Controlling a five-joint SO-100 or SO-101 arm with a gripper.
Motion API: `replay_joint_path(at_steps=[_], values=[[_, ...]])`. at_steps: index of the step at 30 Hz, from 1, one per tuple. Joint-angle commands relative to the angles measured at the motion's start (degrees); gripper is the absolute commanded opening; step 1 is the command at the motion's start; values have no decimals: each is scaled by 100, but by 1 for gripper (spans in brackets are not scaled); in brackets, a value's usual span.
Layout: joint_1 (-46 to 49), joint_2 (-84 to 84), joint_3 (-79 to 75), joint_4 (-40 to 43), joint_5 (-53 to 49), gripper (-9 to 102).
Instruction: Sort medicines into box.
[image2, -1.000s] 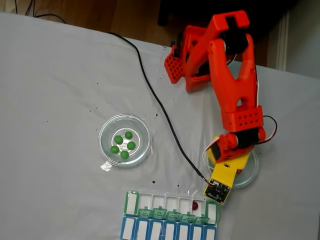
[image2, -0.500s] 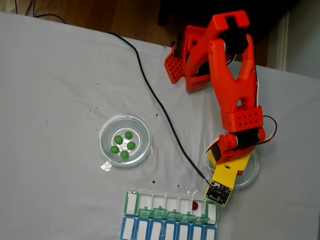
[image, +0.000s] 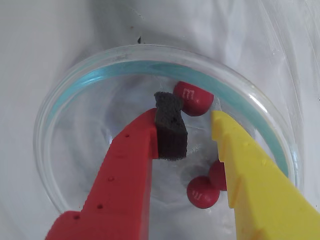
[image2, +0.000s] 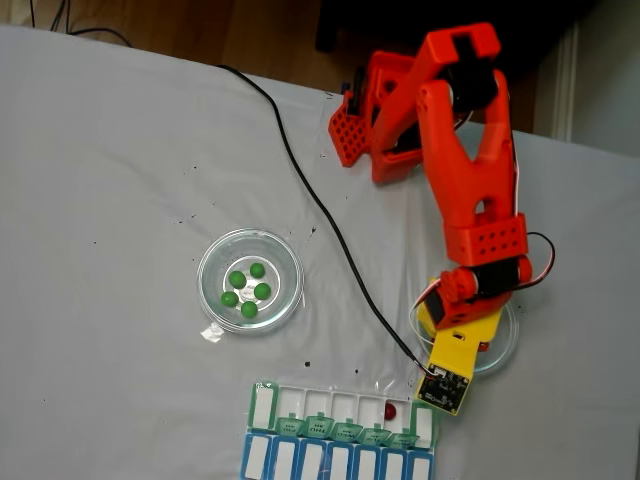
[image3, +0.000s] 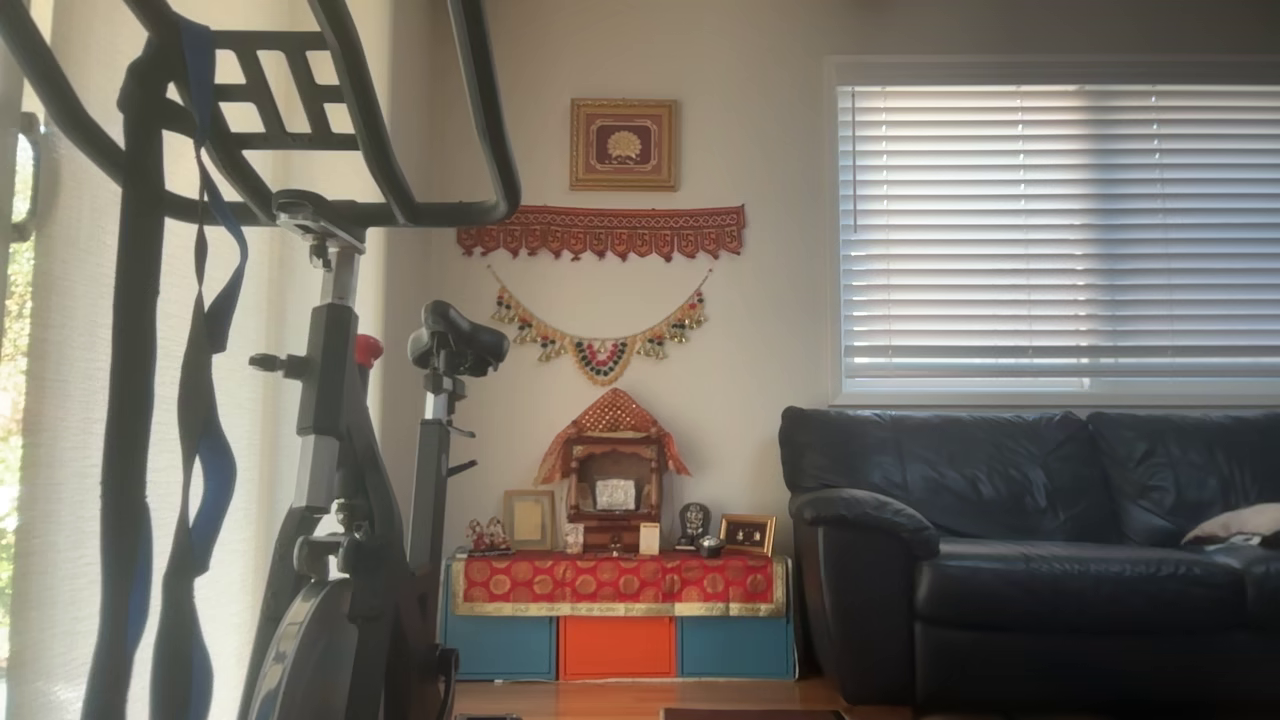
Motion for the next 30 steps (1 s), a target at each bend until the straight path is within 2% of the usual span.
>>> replay_joint_path(at_steps=[1,10,16,19,24,30], values=[[0,-97,-308,-53,-141,11],[62,26,-316,-53,-316,9],[18,589,-211,158,-53,10],[-88,949,-237,527,255,10],[-360,967,-870,1608,923,7],[-439,650,-1134,1731,1230,3]])
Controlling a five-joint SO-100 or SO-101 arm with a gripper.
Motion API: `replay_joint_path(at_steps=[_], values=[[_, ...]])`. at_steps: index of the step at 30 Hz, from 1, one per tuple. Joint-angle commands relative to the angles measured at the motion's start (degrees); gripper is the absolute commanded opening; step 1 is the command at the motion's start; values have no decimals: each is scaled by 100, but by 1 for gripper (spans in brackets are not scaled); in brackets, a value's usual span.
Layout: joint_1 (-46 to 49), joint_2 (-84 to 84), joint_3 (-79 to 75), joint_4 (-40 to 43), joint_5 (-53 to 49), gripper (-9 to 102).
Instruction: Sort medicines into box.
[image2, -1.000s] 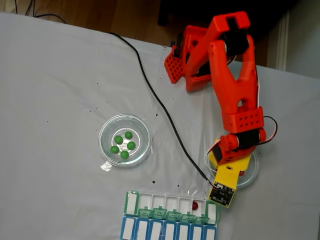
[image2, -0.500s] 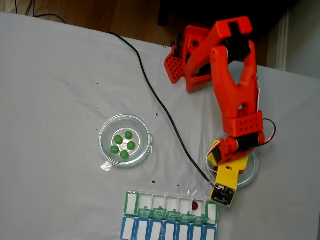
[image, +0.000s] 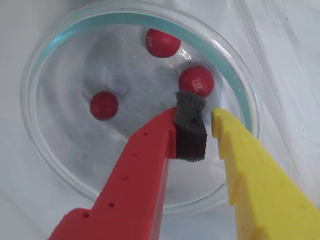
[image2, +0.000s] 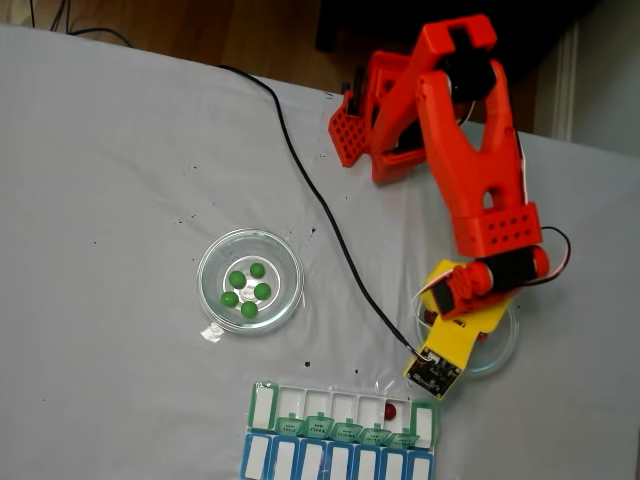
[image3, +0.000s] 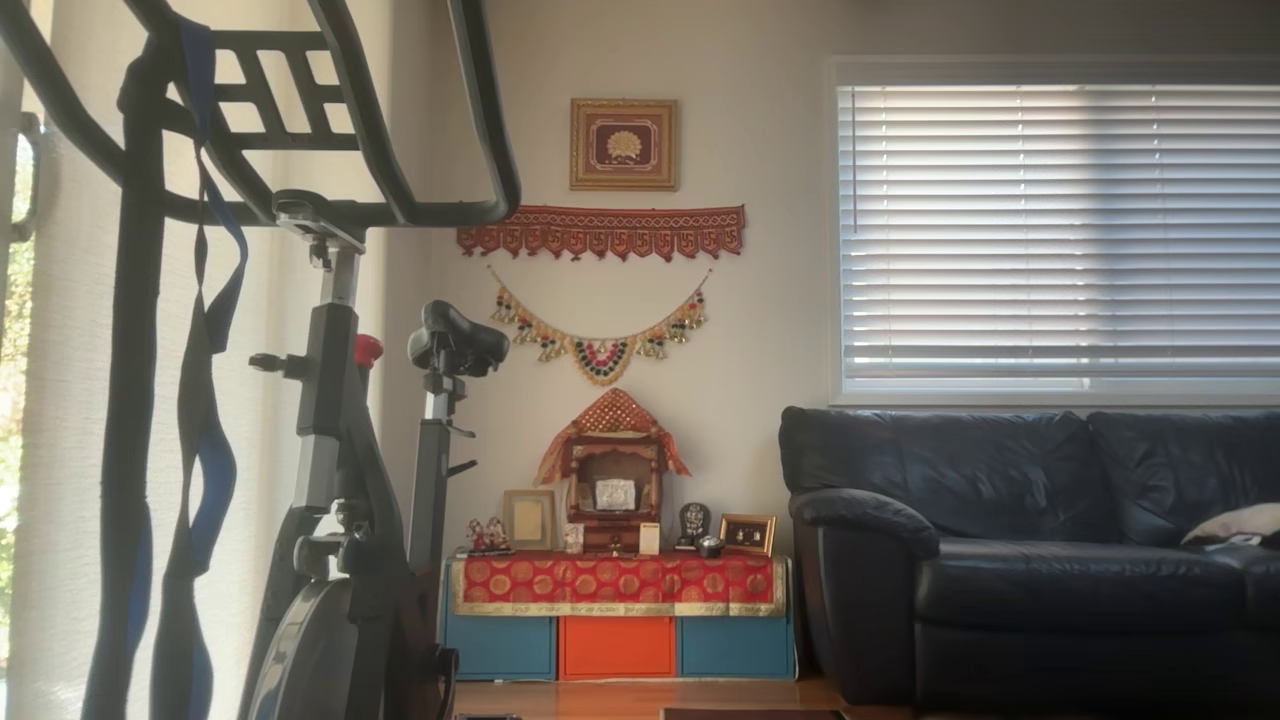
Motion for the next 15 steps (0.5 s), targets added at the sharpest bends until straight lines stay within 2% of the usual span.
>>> replay_joint_path(at_steps=[1,6,15], values=[[-70,97,-519,26,132,3],[-44,-97,-562,-167,167,2],[-44,-958,-1160,-9,105,2]])
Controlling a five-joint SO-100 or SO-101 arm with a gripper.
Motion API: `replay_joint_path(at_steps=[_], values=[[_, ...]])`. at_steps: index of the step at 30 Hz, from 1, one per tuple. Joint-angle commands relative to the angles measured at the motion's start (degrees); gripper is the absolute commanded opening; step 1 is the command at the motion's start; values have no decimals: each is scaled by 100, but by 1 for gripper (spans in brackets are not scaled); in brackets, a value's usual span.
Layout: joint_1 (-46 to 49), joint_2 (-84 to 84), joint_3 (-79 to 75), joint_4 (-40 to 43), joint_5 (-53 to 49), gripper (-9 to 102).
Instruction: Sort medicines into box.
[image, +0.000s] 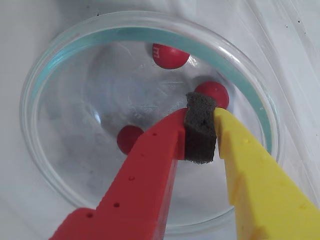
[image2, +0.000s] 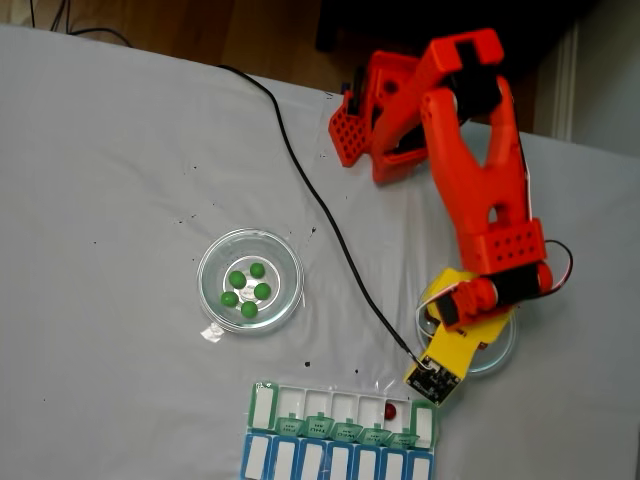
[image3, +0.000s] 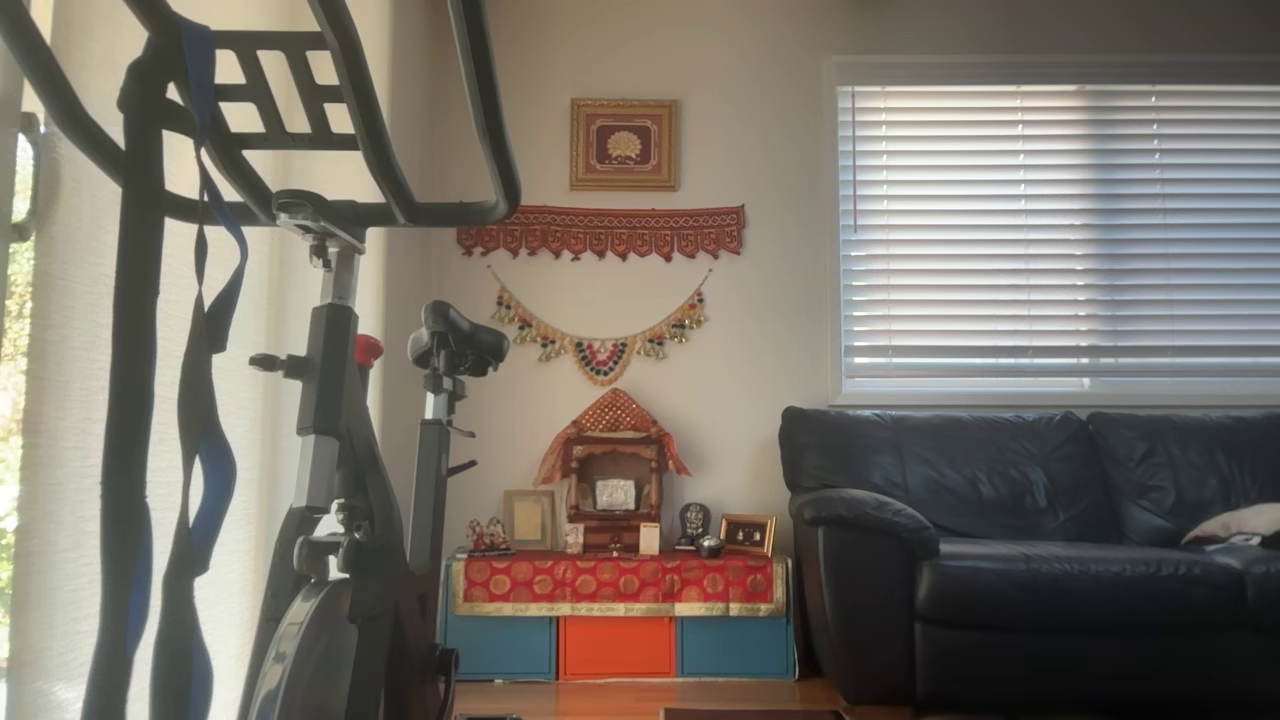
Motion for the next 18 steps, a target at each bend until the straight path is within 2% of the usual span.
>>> replay_joint_path(at_steps=[1,5,18], values=[[-35,-308,-949,193,-44,1],[-44,-694,-1441,404,-44,1],[-132,-202,-1512,642,-62,1]])
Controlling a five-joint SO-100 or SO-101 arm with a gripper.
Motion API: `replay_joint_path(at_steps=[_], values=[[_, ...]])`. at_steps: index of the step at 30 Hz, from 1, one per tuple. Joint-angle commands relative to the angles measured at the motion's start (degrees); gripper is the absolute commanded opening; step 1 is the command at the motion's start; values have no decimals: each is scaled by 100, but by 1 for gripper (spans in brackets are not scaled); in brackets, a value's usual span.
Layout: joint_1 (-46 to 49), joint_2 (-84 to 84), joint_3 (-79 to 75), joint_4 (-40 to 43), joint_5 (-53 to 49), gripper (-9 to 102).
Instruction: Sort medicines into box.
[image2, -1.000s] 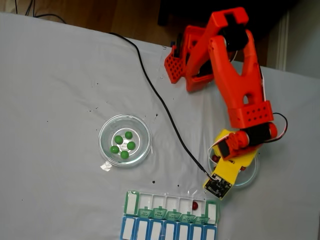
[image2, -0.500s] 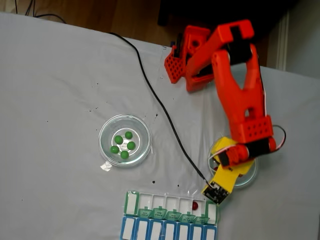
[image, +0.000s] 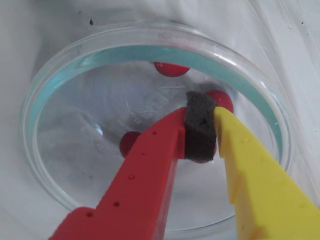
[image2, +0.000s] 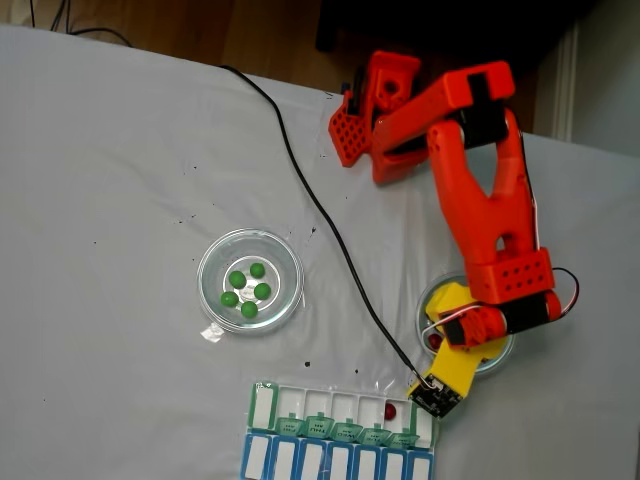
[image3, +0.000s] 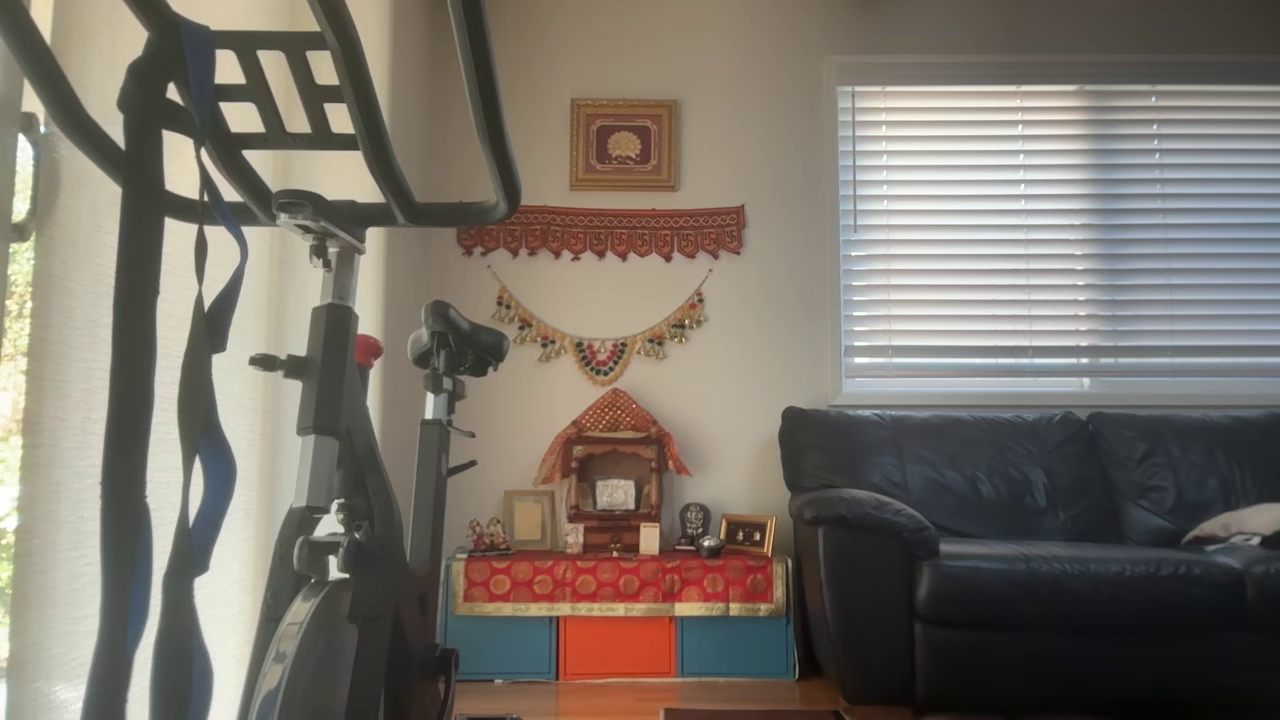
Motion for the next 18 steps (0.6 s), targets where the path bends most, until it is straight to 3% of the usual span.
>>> replay_joint_path(at_steps=[1,18], values=[[-123,589,-483,-97,-70,1],[-141,694,-475,-316,79,9]])
